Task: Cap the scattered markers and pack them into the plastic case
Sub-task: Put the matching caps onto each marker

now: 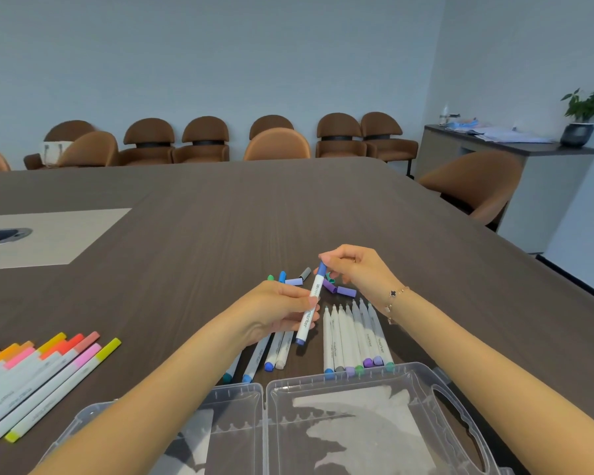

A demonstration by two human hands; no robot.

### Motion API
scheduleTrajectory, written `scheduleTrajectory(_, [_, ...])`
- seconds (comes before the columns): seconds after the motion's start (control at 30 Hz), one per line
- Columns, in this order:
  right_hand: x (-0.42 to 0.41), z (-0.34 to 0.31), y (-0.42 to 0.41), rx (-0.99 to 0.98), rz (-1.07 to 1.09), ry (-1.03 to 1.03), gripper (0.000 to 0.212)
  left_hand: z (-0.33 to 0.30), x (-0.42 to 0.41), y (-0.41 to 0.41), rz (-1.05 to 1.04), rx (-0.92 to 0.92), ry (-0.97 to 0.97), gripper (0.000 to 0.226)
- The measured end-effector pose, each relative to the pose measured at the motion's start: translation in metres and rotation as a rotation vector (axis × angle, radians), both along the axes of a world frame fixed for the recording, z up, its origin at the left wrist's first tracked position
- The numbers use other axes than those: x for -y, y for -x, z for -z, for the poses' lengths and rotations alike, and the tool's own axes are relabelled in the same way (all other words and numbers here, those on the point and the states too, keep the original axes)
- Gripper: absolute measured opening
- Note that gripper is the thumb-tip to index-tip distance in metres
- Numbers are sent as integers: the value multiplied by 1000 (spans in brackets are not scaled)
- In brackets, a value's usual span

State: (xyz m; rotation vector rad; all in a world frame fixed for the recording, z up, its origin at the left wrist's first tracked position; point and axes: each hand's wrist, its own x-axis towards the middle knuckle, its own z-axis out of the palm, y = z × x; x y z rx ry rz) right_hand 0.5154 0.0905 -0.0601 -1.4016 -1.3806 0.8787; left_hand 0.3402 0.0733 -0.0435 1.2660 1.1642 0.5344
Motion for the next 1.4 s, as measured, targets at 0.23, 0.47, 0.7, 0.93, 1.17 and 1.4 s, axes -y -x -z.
scheduleTrajectory(0.23, [-1,-3,3,-13,18,-40,16,1,6,-12,-66,74,26,18])
scheduleTrajectory(0.47, [3,2,-11,123,-39,-80,19,1,13,-16,-39,-61,-121,13])
scheduleTrajectory(0.7, [-18,11,-44,317,173,-57,23,24,12,-11,18,-830,-589,28])
scheduleTrajectory(0.93, [-23,23,-44,549,79,17,23,24,10,-16,88,-848,-677,28])
scheduleTrajectory(1.17, [-35,16,-23,618,-3,-8,24,19,3,-40,317,-974,-575,32])
scheduleTrajectory(1.4, [-50,9,-15,747,-193,1,23,16,2,-38,398,-993,-554,32])
